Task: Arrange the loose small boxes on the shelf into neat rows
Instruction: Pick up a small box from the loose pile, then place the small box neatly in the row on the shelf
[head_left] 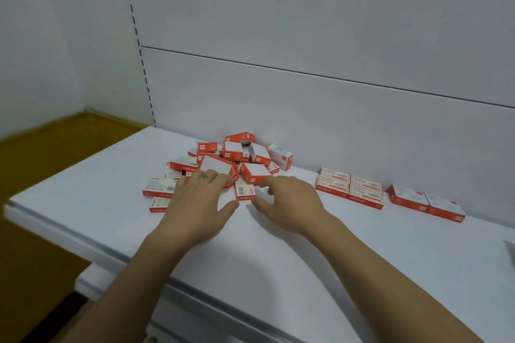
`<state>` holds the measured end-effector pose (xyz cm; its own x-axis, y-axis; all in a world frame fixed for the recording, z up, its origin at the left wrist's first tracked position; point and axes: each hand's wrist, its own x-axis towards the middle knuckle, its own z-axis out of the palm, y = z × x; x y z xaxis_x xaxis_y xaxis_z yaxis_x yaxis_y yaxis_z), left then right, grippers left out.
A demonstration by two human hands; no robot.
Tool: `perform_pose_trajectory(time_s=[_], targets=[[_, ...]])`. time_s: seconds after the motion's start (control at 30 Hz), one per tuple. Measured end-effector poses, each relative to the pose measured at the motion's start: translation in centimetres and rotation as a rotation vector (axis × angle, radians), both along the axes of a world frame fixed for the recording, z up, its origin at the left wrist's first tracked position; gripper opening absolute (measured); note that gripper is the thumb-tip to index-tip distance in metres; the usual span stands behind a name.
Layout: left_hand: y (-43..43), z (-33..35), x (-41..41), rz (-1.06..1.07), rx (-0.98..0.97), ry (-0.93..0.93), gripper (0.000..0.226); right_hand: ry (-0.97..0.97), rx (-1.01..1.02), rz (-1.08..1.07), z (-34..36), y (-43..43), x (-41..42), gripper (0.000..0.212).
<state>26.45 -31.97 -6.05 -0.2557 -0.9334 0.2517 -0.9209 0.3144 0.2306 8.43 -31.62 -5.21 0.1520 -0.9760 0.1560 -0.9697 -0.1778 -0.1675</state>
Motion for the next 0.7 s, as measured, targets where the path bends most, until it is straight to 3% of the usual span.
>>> perform_pose_trajectory(time_s=[0.37,0.57,0.7], targets=[[-0.7,-0.3,3.4,0.012,0.032,-0.024,0.051,0.077,-0.102,-0.15,-3.0,-3.3,5.7,0.042],[-1.2,-0.4,2.7,-0.073,0.04,-0.025,0.05,-0.008,-0.049,-0.152,-2.2,-3.0,4.4,0.025],[-1.7,0.2,1.9,-0.137,0.029,-0.015,0.05,-0.126,0.027,-0.148,-1.2,-2.2,2.4,0.027]])
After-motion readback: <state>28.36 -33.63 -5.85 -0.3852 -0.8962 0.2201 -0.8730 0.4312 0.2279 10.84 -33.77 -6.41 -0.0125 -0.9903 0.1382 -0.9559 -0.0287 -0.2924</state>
